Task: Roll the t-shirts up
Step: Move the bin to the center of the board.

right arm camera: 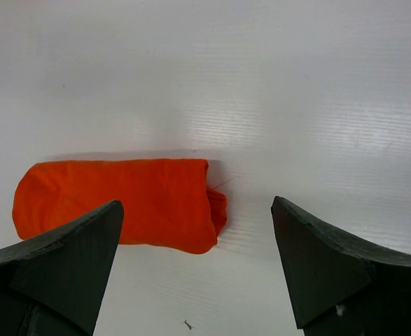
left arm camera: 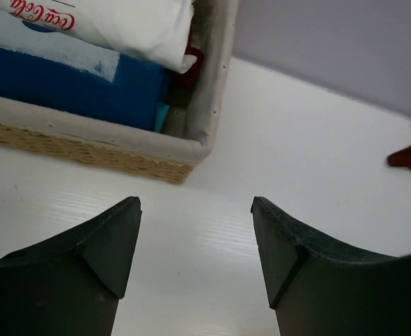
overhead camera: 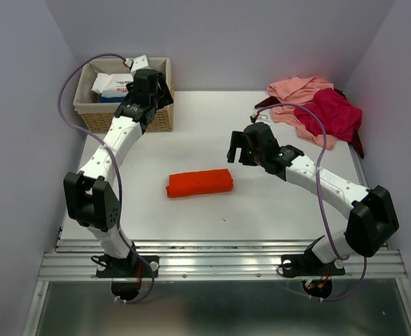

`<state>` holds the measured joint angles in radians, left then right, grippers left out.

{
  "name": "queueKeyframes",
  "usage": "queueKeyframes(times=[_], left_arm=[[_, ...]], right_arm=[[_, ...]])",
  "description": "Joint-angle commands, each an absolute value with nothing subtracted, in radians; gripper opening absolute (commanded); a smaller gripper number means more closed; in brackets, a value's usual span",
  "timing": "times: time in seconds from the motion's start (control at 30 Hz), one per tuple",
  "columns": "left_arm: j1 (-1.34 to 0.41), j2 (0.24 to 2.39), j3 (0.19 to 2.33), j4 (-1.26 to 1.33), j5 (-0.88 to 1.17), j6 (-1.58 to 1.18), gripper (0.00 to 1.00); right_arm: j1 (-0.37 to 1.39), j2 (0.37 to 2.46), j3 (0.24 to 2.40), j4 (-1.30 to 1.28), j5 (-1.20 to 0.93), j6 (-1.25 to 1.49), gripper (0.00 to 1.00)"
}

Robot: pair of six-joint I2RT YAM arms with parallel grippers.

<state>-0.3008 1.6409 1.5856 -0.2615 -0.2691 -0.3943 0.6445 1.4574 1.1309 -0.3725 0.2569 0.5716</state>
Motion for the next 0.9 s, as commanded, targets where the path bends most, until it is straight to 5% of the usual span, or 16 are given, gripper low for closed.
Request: queueKeyframes(times=[0.0,0.5,0.87], left_arm=[[-0.288,1.718,1.721,-0.255,-0.322,-0.261,0.75],[-0.249,2.121,2.121,-0.365,-0.109,-0.17,0.74],[-0.333,2.036,1.996,-0.328,0.136,-0.233,0.64]], right_arm=[[0.649,1.443,1.147,-0.376,0.268,0.569,0.93],[0.649,1.437,1.106,-0.376,0.233,0.594,0.93],[0.649,1.433,1.103,-0.376,0.244,0.609,0.93]])
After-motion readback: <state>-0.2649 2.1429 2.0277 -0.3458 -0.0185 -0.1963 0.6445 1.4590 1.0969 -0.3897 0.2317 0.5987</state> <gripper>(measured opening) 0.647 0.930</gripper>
